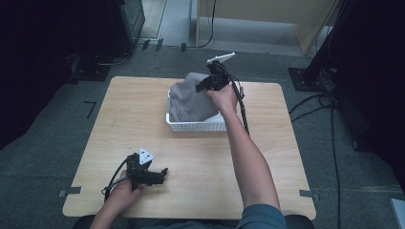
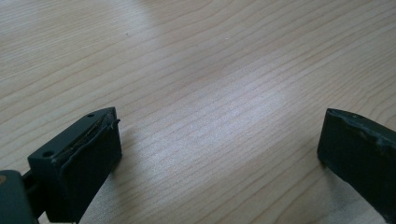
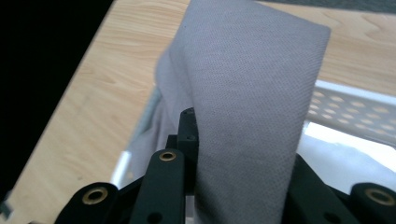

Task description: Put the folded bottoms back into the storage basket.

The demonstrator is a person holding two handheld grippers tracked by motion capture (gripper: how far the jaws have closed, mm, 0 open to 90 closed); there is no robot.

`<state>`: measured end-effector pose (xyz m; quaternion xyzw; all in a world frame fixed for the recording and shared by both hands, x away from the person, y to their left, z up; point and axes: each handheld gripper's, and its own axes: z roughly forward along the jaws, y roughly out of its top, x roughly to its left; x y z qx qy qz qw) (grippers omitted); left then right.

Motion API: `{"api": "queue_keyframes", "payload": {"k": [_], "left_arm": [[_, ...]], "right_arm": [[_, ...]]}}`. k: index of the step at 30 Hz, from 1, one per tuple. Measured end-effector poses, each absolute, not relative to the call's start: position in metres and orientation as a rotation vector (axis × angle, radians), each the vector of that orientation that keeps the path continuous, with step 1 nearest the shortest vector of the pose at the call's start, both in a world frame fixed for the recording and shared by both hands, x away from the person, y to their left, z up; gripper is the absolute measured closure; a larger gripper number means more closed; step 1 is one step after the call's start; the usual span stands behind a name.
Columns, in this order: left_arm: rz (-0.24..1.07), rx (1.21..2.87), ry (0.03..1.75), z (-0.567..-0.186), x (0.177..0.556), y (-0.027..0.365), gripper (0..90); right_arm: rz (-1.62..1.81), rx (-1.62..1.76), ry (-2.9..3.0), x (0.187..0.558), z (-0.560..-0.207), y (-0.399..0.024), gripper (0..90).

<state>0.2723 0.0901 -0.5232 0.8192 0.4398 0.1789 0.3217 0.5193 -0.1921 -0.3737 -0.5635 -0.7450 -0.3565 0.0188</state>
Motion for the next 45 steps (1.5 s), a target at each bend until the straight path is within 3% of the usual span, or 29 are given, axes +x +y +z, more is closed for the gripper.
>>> {"api": "queue_keyframes", "payload": {"k": [11, 24, 28, 32, 35, 38, 45], "left_arm": [[0.470, 2.146, 1.158, -0.523, 0.272, 0.090, 0.0], [0.468, 2.150, 1.158, -0.523, 0.272, 0.090, 0.0], [0.468, 2.149, 1.158, -0.523, 0.272, 0.090, 0.0], [0.468, 2.149, 1.158, -0.523, 0.272, 0.090, 0.0], [0.469, 2.150, 1.157, -0.523, 0.272, 0.090, 0.0], [0.471, 2.152, 1.155, -0.523, 0.272, 0.090, 0.0], [0.470, 2.152, 1.156, -0.523, 0.272, 0.090, 0.0]], "right_arm": [[-1.079, -1.916, -2.175, 0.515, -0.422, -0.225, 75.2], [-1.094, -1.947, -2.136, 0.509, -0.447, -0.224, 74.4], [-1.069, -1.962, -2.155, 0.509, -0.450, -0.226, 68.7], [-1.026, -1.974, -2.198, 0.508, -0.447, -0.230, 55.5], [-1.014, -1.982, -2.214, 0.507, -0.443, -0.234, 50.4], [-1.002, -1.974, -2.235, 0.507, -0.437, -0.240, 47.3], [-1.041, -1.998, -2.242, 0.505, -0.420, -0.258, 49.3]]}}
